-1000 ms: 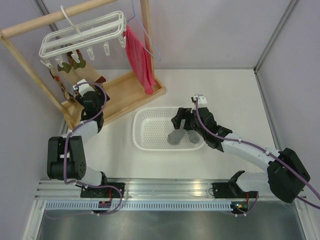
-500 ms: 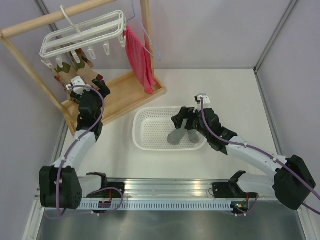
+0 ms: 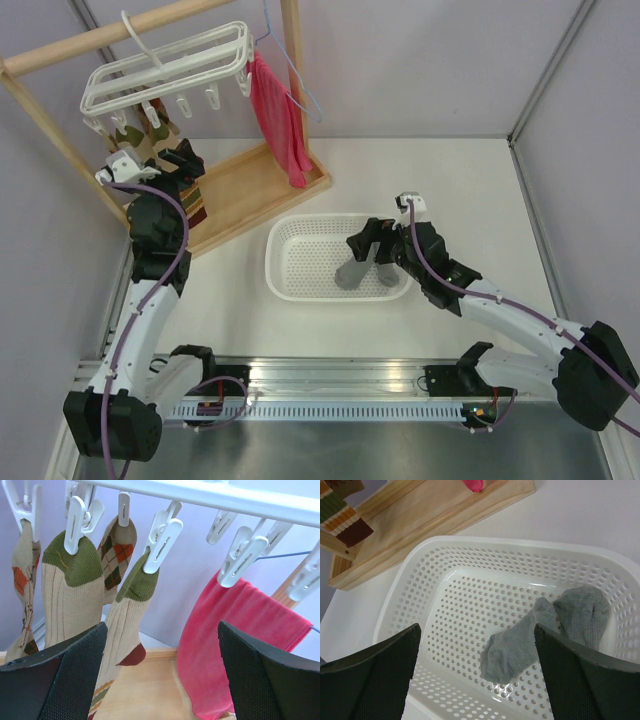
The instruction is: Remove the socks clipped to the hanger
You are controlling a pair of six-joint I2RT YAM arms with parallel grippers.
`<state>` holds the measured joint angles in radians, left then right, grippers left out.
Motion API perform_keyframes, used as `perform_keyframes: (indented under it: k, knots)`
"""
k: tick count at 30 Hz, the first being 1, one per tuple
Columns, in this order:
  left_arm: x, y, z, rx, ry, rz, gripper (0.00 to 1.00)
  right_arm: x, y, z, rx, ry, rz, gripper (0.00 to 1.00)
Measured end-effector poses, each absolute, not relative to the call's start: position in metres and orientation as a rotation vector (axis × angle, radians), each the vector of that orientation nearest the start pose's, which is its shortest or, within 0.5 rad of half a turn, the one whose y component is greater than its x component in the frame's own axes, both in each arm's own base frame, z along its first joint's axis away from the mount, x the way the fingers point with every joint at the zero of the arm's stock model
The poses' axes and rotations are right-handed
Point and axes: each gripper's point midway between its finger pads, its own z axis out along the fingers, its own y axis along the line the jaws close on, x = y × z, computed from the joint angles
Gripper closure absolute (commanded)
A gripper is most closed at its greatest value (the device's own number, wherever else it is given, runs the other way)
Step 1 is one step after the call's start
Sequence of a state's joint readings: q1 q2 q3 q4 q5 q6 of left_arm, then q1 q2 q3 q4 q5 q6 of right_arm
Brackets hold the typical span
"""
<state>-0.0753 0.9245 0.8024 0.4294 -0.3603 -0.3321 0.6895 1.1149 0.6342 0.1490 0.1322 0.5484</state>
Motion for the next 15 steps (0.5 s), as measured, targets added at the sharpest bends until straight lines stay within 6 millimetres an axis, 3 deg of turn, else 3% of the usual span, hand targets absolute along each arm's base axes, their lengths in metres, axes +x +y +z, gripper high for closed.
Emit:
perform_keyframes:
  k: [5,9,15]
  knots:
    - [0.376,0.033,0.389,-0.474,1.226,-0.074,0.06,0.286,0.233,0.192,-0.037,1.920,0.729,0.03]
    - [0.375,0.039,0.388,-0.484,1.227,-0.048,0.06,0.285,0.231,0.201,-0.032,1.893,0.737,0.03]
    - [0.371,0.048,0.385,-0.469,1.211,-0.027,0.07,0.285,0.231,0.199,-0.032,1.898,0.734,0.03]
